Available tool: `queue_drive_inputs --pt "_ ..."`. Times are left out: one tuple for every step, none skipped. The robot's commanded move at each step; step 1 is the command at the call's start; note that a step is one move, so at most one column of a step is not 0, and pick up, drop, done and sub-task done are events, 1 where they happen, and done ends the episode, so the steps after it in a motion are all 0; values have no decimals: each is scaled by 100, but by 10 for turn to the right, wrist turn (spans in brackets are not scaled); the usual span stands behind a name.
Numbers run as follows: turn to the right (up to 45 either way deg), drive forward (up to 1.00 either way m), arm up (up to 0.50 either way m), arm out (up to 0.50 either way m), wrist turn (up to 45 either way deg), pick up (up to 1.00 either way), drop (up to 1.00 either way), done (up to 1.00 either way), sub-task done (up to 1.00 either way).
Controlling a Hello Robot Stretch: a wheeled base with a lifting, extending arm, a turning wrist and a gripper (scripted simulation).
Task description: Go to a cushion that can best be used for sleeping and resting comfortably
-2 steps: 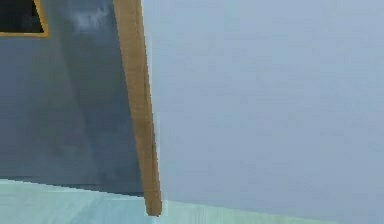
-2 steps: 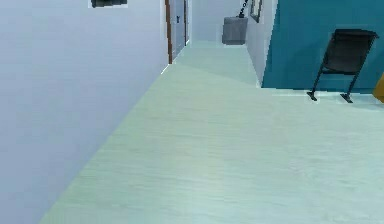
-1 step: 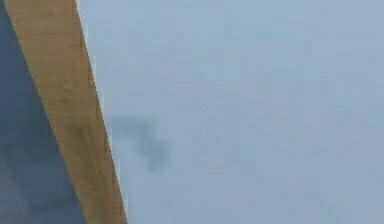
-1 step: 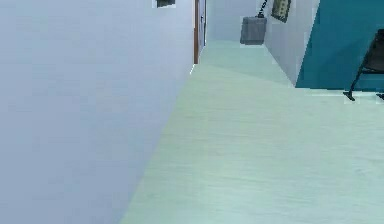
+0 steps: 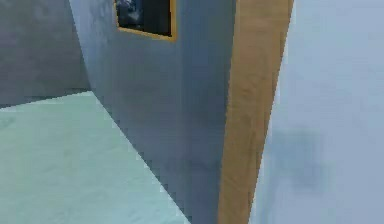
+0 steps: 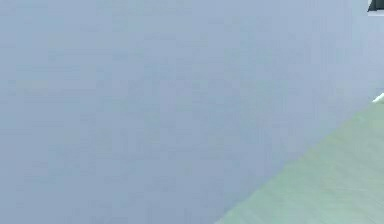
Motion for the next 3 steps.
queue_drive_inputs --pt "-330 0 0 0 0 0 0 0 0" --pt "0 100 0 0 0 0 0 0 0" --pt "-60 0 0 0 0 0 0 0 0"
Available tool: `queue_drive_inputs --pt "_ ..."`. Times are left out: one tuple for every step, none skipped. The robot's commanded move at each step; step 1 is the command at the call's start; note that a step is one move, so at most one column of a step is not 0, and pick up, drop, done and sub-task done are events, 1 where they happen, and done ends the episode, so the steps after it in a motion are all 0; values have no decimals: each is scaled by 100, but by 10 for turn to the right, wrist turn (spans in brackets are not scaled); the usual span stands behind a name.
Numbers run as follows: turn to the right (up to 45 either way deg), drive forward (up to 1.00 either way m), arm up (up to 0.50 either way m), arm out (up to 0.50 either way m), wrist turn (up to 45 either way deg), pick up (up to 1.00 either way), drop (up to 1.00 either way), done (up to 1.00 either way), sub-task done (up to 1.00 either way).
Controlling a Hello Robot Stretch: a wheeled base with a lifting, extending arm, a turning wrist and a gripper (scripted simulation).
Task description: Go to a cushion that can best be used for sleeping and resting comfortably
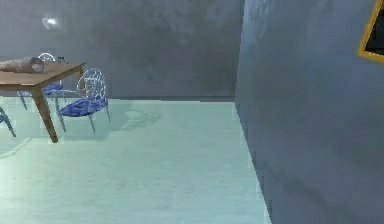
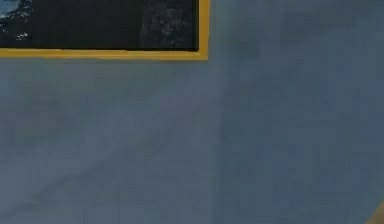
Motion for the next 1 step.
queue_drive_inputs --pt "0 50 0 0 0 0 0 0 0"
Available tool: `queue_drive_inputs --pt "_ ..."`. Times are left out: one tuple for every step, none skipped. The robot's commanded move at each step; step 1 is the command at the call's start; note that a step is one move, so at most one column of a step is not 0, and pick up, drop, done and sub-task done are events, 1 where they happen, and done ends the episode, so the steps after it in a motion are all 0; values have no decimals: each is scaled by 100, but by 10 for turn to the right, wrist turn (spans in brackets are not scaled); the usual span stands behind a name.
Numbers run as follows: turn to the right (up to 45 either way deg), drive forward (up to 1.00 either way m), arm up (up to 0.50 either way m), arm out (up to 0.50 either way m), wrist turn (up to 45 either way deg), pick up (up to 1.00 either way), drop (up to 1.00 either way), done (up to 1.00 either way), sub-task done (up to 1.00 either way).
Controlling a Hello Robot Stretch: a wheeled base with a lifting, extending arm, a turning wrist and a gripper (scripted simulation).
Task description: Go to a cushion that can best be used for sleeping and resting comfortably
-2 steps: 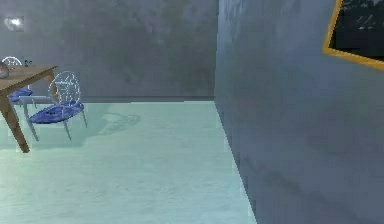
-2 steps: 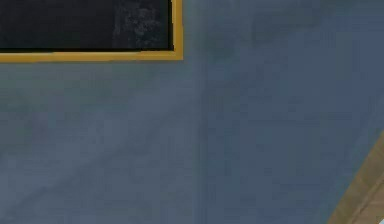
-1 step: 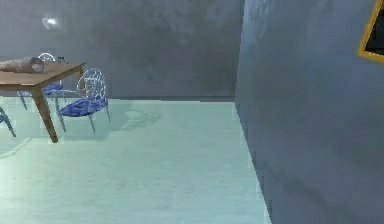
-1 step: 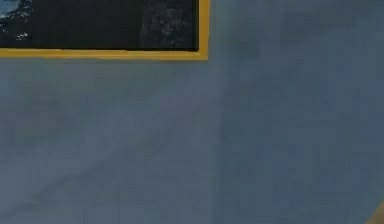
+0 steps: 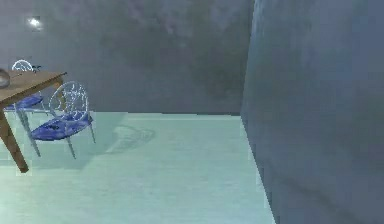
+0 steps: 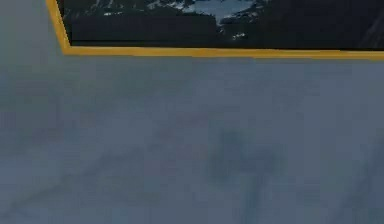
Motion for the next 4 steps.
queue_drive_inputs --pt "-450 0 0 0 0 0 0 0 0" --pt "-90 0 0 0 0 0 0 0 0" --pt "0 30 0 0 0 0 0 0 0" --pt "-300 0 0 0 0 0 0 0 0"
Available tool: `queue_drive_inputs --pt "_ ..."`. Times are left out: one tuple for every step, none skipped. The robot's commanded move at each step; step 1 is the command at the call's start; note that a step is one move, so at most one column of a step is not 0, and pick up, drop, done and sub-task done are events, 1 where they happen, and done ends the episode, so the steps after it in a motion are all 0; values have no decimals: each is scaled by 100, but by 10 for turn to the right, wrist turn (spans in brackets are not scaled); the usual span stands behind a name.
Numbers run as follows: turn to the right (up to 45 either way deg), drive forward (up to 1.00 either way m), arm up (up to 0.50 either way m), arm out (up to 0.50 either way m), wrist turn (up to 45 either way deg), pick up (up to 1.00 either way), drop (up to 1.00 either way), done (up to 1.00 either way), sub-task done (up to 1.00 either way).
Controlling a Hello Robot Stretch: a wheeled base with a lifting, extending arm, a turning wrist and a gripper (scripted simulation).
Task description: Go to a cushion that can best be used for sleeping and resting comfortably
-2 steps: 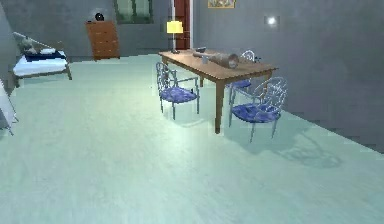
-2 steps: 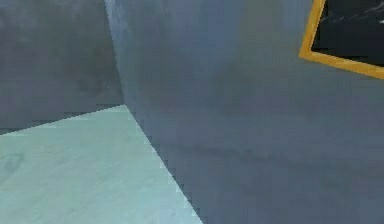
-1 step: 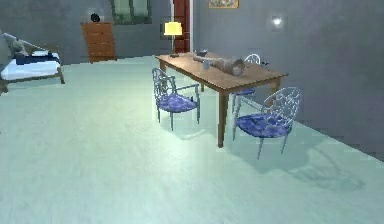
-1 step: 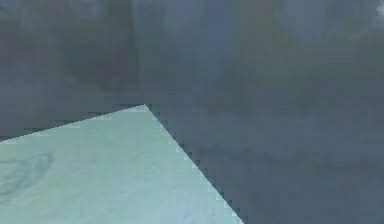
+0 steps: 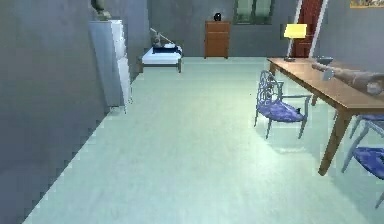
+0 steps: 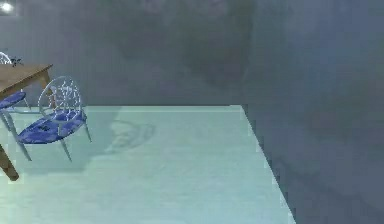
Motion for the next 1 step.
queue_drive_inputs --pt "0 100 0 0 0 0 0 0 0"
